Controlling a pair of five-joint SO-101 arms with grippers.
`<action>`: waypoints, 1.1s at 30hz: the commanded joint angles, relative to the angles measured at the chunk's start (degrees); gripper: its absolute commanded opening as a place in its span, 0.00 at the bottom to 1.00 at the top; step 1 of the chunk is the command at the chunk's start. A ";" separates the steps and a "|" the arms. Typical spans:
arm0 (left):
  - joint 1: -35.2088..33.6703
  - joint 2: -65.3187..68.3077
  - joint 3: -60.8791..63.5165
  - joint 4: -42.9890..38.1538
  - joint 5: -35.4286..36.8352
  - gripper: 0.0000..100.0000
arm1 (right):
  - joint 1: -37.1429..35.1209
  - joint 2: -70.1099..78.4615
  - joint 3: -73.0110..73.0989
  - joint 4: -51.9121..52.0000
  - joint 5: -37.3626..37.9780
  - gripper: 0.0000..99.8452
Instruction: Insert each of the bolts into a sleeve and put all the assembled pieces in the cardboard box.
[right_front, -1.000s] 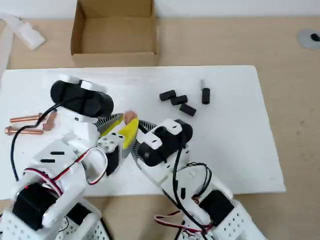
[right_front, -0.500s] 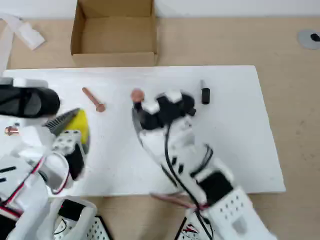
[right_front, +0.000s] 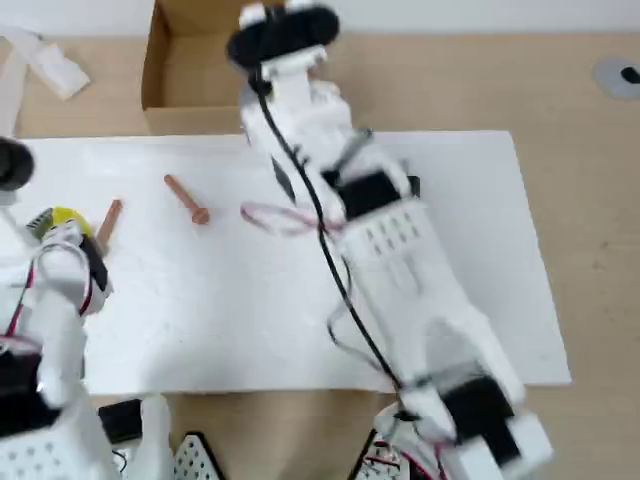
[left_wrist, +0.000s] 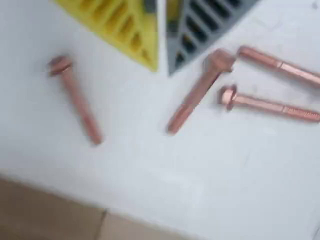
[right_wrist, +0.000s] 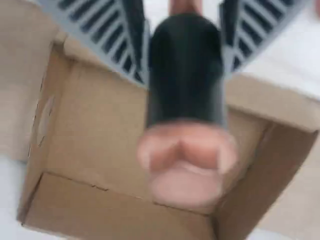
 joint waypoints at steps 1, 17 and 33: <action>-1.41 -0.22 4.75 -4.31 -1.49 0.00 | 1.89 10.68 -12.70 -1.76 0.00 0.01; -0.79 -0.22 10.64 -5.45 -1.41 0.00 | 6.20 57.27 -61.93 -1.49 8.44 0.01; -1.05 -0.22 10.90 -5.45 -1.14 0.02 | 5.93 80.13 -84.97 5.54 18.37 0.10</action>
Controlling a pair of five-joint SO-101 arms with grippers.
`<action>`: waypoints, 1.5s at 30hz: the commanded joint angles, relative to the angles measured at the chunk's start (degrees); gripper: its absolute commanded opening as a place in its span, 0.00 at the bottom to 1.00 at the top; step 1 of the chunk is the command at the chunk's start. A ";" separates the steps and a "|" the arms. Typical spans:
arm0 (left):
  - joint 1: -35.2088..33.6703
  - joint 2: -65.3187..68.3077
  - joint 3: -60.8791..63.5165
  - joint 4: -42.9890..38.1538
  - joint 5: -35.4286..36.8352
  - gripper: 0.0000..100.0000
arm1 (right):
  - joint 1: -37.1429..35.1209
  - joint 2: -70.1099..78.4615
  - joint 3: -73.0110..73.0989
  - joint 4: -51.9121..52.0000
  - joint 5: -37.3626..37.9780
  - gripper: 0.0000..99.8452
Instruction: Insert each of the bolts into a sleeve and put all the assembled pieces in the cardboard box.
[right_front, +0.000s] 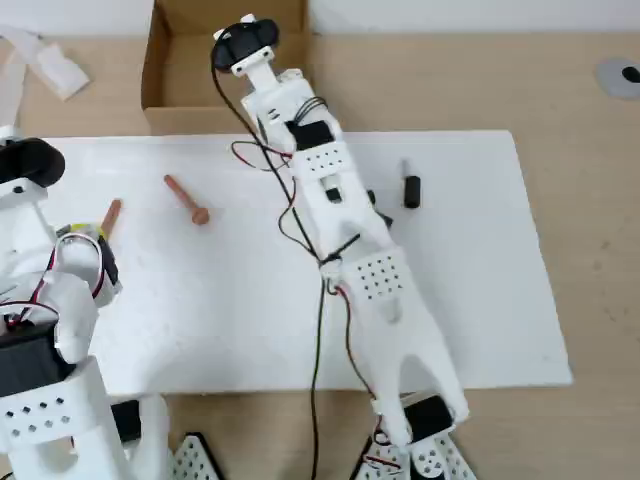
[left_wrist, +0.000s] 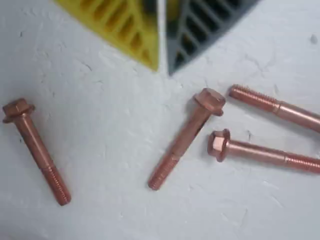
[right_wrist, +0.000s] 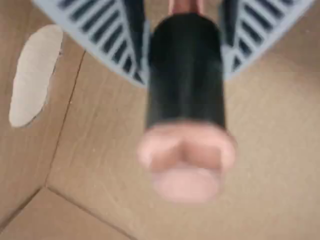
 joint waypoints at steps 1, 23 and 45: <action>-0.53 -0.40 0.09 -1.23 0.09 0.04 | 0.57 -0.57 -5.93 2.29 0.62 0.13; -4.84 34.59 -20.22 4.57 -24.35 0.14 | 3.03 -15.87 -22.29 38.59 0.35 0.27; -18.81 57.54 -35.69 7.30 -93.10 0.13 | 10.86 -33.54 -22.20 66.20 0.70 0.27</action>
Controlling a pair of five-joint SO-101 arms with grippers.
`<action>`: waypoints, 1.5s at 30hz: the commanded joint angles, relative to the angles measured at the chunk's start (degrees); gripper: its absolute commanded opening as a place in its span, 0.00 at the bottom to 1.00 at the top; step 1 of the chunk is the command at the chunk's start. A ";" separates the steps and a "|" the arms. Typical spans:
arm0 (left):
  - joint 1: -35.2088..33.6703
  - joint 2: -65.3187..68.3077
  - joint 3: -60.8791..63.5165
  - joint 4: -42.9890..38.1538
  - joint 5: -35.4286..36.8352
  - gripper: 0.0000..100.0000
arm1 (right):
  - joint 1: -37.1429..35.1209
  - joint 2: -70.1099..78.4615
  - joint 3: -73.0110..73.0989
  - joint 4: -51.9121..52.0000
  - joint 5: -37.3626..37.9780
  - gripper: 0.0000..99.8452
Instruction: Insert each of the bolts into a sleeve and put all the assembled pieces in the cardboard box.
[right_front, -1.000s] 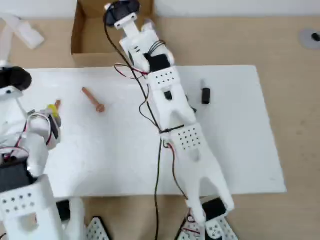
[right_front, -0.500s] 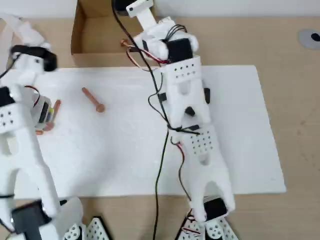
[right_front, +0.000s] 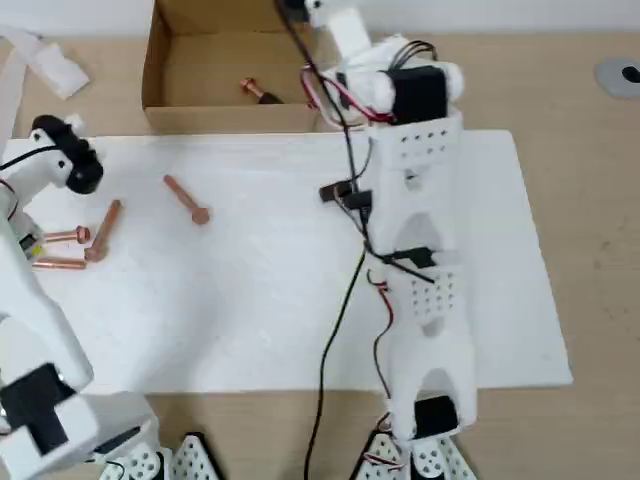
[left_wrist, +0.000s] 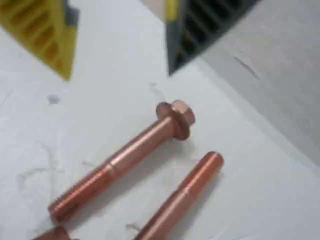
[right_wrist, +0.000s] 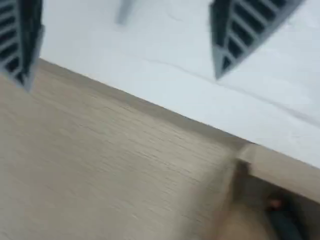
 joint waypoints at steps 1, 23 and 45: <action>-0.70 2.24 -3.34 -1.14 -8.09 0.13 | 1.27 -5.23 -2.86 0.79 0.53 0.27; 3.08 26.07 -13.10 -13.98 -2.99 0.13 | -1.98 -5.05 -2.86 0.62 0.35 0.27; 9.23 39.34 -19.78 -10.02 -0.62 0.01 | -4.44 -5.05 -2.77 1.49 0.18 0.27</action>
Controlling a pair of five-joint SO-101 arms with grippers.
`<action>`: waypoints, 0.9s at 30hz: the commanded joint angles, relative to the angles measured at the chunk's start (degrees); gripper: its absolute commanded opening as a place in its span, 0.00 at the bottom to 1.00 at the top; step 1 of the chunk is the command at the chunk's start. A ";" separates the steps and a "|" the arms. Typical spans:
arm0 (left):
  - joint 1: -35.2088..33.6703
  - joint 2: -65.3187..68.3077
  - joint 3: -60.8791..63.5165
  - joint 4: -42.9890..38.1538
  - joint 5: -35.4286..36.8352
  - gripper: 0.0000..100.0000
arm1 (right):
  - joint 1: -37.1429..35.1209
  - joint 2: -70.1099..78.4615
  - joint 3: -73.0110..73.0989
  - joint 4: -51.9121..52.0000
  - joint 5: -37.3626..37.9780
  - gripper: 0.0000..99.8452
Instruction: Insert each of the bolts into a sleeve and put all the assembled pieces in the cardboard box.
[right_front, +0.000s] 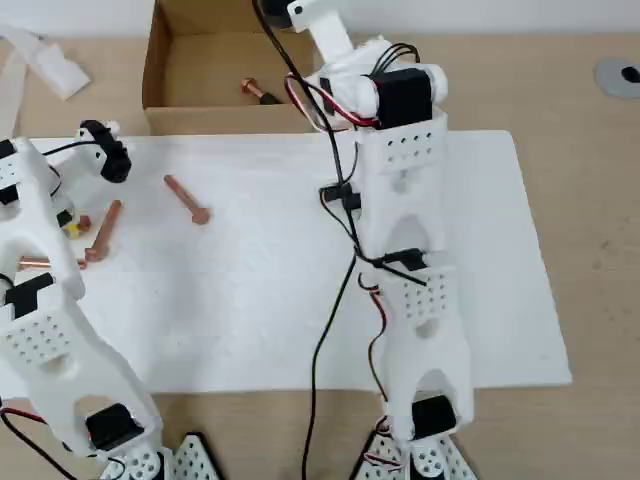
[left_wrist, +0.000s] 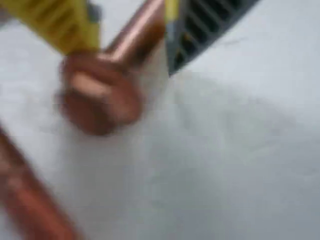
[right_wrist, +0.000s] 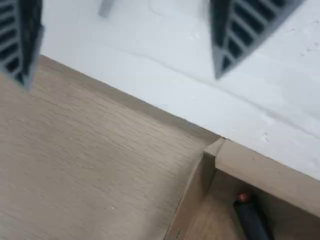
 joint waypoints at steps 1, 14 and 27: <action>2.64 1.63 -0.88 -0.53 -1.14 0.01 | -0.84 -4.97 -2.59 1.23 0.18 0.27; 2.37 1.98 -11.87 15.38 -1.41 0.01 | -0.84 -5.23 1.80 1.23 0.18 0.27; -0.97 1.89 -52.66 28.04 16.97 0.01 | -0.66 -5.32 3.21 1.41 -7.74 0.27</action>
